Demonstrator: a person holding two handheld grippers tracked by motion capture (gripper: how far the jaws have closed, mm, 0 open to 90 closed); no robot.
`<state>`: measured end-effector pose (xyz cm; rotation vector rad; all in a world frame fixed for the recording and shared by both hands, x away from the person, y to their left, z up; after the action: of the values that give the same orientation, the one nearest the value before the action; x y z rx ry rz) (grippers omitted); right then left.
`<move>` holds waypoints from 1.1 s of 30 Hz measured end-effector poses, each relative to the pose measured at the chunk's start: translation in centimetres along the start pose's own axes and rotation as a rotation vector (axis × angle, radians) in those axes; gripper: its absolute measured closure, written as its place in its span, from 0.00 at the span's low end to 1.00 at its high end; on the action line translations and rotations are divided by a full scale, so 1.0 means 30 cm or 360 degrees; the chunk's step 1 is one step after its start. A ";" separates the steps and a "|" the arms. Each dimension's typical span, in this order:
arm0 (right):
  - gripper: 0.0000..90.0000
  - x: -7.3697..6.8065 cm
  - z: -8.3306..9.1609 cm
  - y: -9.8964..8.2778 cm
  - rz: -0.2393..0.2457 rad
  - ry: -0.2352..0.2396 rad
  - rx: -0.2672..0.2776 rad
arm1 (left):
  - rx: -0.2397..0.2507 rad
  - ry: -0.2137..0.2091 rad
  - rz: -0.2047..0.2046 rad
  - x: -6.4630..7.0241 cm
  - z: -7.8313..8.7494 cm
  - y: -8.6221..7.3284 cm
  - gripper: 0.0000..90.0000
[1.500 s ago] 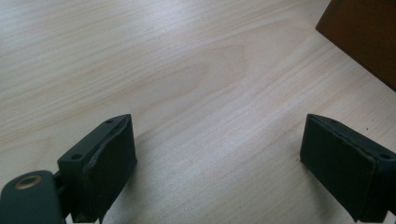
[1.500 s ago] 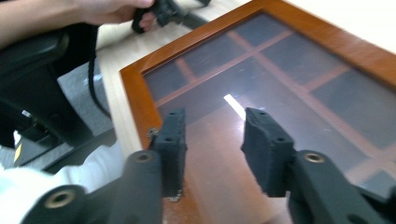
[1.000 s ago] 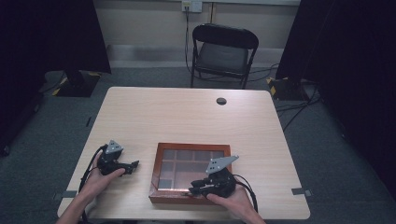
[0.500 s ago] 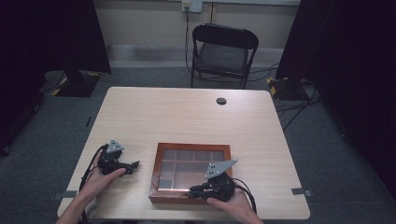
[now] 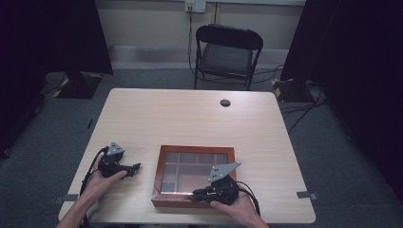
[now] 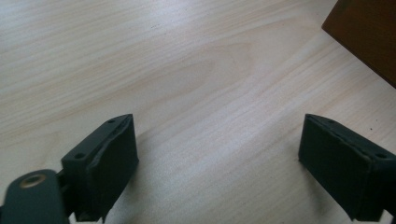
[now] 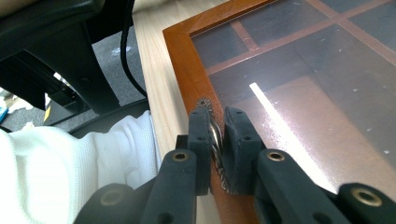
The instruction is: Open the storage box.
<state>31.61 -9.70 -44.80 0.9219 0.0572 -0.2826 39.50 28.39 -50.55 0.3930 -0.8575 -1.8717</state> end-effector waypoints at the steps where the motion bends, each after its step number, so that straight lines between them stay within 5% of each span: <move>1: 0.91 0.000 0.001 0.002 0.0001 0.0000 -0.0008 | -0.0002 -0.0014 -0.0003 0.002 0.002 0.001 0.17; 5: 0.91 0.000 0.000 0.004 0.0000 0.0002 -0.0013 | -0.0014 -0.0076 -0.0034 0.017 0.007 0.005 0.19; 18: 0.92 0.008 0.023 0.029 0.0004 0.0039 0.0016 | 0.0152 -0.0247 -0.0042 0.083 0.060 0.032 0.19; 33: 0.92 0.012 0.054 0.075 -0.0008 0.0053 0.0011 | 0.0192 -0.0374 -0.0107 0.138 0.071 0.044 0.18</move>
<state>32.44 -9.79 -42.13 0.9335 0.0894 -0.2718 37.21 25.20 -47.69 0.2817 -1.1313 -1.9601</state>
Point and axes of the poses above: each handheld gripper's, and its own axes: z roughly backward along the jaws, y roughly out of its top, x roughly to its right, the point moved 1 cm from there along -z, roughly forward along the jaws, and after that the axes turned 7 degrees about z, right-handed, at the moved point
